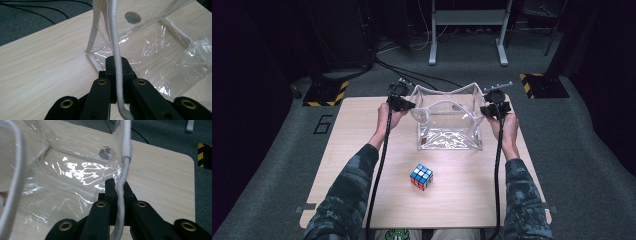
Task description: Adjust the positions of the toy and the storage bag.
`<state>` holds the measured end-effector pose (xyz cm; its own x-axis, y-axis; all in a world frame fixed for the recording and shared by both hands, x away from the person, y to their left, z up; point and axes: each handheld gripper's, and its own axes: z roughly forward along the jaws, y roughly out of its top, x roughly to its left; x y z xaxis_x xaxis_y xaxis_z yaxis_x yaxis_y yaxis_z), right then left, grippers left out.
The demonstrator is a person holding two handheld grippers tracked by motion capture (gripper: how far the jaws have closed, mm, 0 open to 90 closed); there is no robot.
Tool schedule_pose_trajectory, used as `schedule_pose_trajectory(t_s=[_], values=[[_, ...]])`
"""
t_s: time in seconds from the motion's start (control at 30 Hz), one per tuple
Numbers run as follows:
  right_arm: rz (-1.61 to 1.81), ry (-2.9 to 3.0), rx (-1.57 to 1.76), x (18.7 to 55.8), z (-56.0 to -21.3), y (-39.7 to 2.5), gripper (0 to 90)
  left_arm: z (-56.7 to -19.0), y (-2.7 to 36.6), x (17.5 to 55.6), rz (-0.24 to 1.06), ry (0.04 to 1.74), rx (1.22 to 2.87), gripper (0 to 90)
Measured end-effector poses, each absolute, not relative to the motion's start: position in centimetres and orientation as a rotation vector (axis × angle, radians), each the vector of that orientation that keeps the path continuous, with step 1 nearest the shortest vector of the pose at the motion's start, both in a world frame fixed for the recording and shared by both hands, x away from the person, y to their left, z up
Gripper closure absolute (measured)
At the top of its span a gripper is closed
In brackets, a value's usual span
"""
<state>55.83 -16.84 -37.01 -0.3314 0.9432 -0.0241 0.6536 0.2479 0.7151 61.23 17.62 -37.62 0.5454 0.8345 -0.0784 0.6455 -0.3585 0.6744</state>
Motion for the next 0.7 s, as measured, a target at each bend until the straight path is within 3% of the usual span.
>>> schedule_pose_trajectory(t_s=[0.7], values=[[0.914,2.040,1.448,55.9,-35.5,-15.8,88.3,-34.6,24.0,59.9,0.462,1.228,2.113,89.2]])
